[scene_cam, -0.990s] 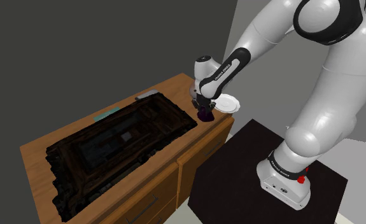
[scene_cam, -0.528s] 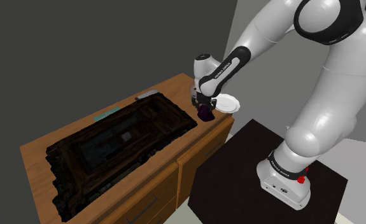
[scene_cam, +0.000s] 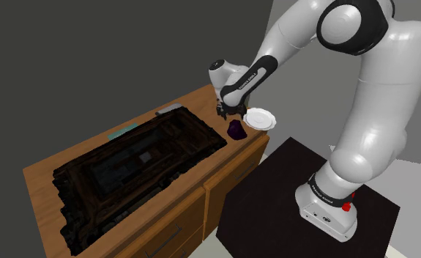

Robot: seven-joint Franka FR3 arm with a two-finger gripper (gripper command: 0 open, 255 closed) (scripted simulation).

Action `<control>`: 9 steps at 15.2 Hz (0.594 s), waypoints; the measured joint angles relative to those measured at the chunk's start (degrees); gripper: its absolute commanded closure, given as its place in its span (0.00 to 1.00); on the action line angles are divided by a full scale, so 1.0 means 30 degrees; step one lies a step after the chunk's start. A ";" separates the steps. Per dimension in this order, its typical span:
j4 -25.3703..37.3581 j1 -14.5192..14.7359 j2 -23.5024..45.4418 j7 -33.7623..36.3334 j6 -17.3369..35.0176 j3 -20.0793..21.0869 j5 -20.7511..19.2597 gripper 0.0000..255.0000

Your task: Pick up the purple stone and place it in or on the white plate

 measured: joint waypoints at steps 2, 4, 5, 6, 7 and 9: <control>-0.0049 -0.0008 0.0354 0.0165 0.0357 -0.0164 -0.0330 0.00; -0.0016 -0.0059 0.0732 0.0264 0.0706 -0.0331 -0.0593 0.00; -0.0041 -0.0067 0.0857 0.0327 0.0852 -0.0388 -0.0693 0.00; -0.0060 -0.0066 0.0932 0.0374 0.0940 -0.0419 -0.0752 0.00; -0.0083 -0.0065 0.0958 0.0399 0.0987 -0.0433 -0.0783 0.00; -0.0072 -0.0065 0.1004 0.0416 0.1024 -0.0448 -0.0809 0.00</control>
